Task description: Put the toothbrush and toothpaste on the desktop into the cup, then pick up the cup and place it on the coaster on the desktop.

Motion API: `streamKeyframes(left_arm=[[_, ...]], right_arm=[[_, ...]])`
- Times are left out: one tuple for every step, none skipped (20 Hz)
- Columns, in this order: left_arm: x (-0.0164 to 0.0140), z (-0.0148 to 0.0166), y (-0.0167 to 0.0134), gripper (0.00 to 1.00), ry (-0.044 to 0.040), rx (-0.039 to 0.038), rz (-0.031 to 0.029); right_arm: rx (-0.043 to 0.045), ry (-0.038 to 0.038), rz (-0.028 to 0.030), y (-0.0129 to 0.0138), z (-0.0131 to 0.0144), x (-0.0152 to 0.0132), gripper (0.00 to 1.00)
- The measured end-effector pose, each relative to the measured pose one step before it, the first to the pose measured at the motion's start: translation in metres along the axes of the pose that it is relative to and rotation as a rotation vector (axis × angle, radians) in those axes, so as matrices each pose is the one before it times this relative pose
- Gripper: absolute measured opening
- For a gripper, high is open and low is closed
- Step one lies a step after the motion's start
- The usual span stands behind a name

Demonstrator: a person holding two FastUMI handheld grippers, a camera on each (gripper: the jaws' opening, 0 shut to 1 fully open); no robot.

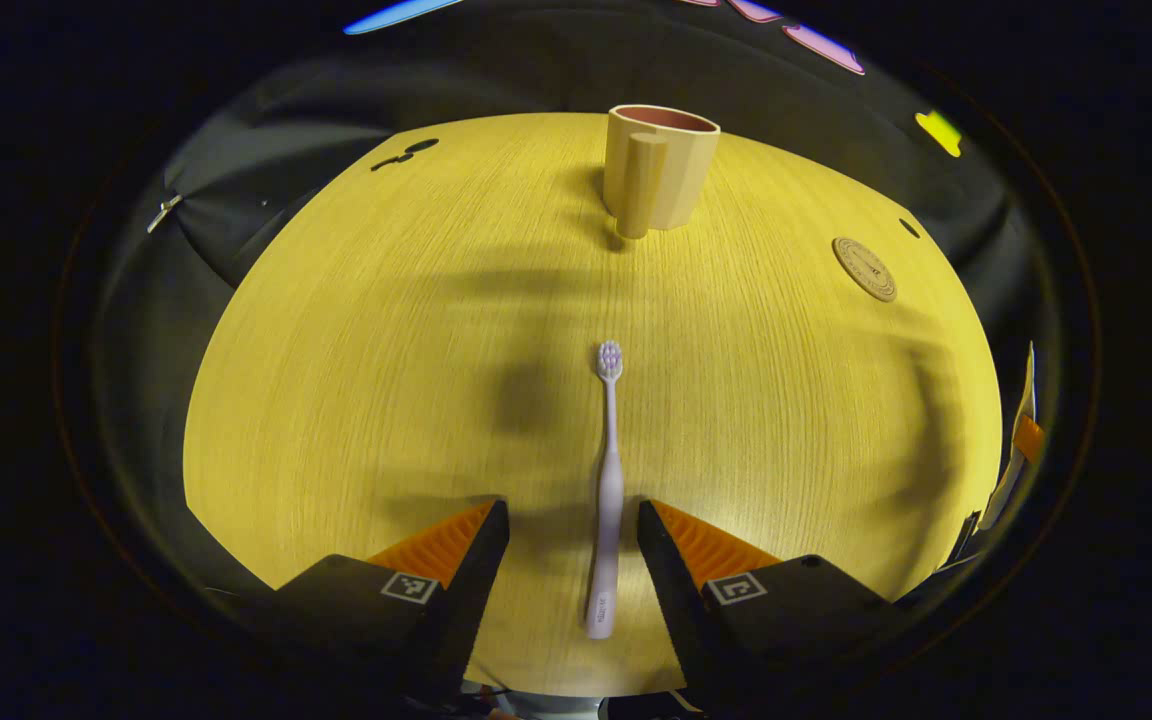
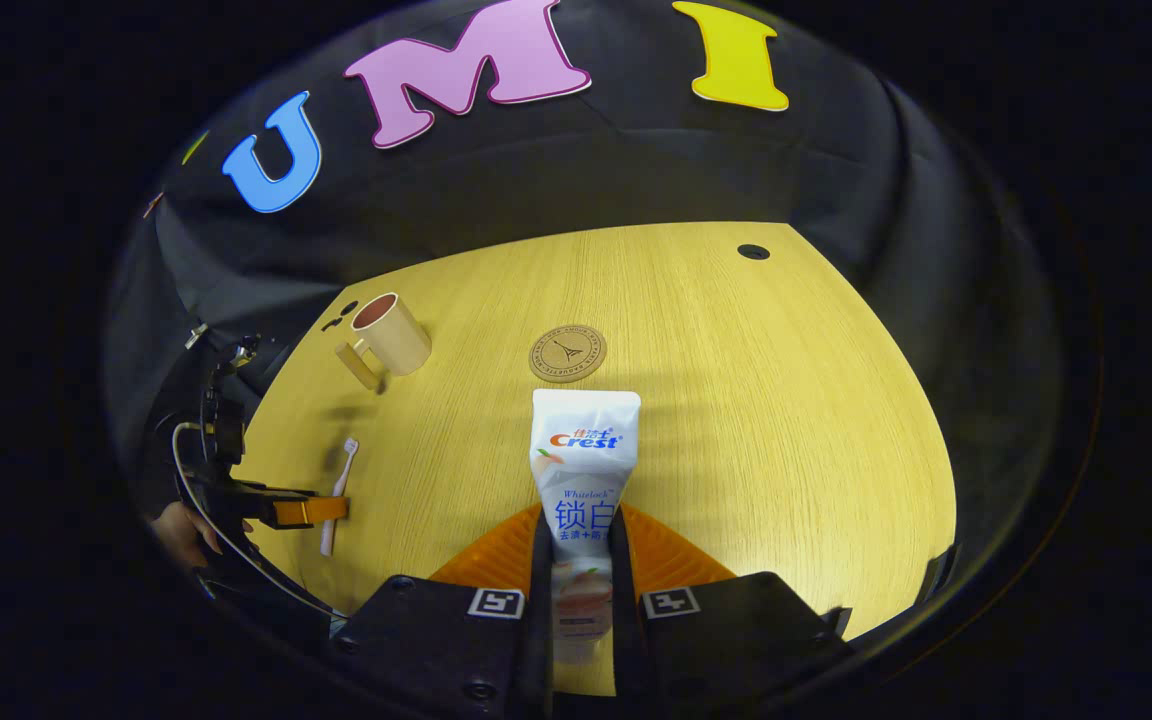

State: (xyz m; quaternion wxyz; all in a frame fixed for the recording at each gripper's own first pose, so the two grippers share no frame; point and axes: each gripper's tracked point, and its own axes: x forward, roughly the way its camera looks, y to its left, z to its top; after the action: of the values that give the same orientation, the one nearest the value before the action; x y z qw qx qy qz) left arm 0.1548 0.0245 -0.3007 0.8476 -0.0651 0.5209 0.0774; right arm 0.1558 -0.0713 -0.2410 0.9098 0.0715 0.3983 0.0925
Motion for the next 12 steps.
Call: streamKeyframes(left_arm=[[0.00076,-0.00049,-0.00135,0.8,0.01033,0.00789,-0.0036],[-0.00053,-0.0028,-0.00183,0.77,0.01482,0.00772,-0.00213],[0.00011,0.00104,-0.00158,0.74,0.00748,0.00744,-0.00366],[0.00023,-0.00145,-0.00279,0.6,0.0134,0.00865,-0.00301],[-0.00011,0.00087,-0.00185,0.48,0.01139,0.00197,-0.00109],[0.00073,-0.00064,-0.00114,0.52,0.01615,-0.00575,0.00183],[-0.00091,0.00037,-0.00169,0.35,0.01404,-0.00906,0.00052],[0.00074,-0.00061,-0.00152,0.31,0.01296,-0.0033,0.00217],[-0.00077,0.00165,-0.00275,0.24,0.0047,0.00645,-0.00491],[0.00101,0.00036,-0.00021,0.19,0.0051,0.01199,0.00158],[-0.00028,0.00015,-0.00136,0.12,0.0012,0.0147,-0.00544],[-0.00065,0.00111,-0.00095,0.12,-0.01166,0.00816,-0.00615]], right_arm=[[0.00186,-0.00028,0.00276,0.00089,0.00034,0.00105,0.28],[0.00168,-0.00062,0.00327,0.00098,0.00144,0.00202,0.28],[0.00074,-0.00123,0.00315,0.00083,0.00171,0.00089,0.28],[0.00086,-0.0015,0.00424,0.00114,0.0012,0.00144,0.28],[-0.00223,-0.00219,0.0043,0.00189,0.00138,0.00143,0.28],[-0.00399,-0.00199,0.00453,0.00118,0.00299,0.00077,0.28],[-0.00441,-0.00191,0.00645,0.00177,0.00178,0.00183,0.28],[-0.00565,-0.00212,0.00676,0.0021,0.00356,0.00151,0.28],[-0.00661,-0.00329,0.00651,0.0016,0.00348,0.00105,0.28],[-0.0072,-0.00498,0.00663,0.00113,0.00503,0.00091,0.28],[-0.00716,-0.00867,0.0103,0.0032,0.00657,0.00162,0.28],[-0.00639,-0.00841,0.0122,0.00273,0.00639,0.00101,0.28]])
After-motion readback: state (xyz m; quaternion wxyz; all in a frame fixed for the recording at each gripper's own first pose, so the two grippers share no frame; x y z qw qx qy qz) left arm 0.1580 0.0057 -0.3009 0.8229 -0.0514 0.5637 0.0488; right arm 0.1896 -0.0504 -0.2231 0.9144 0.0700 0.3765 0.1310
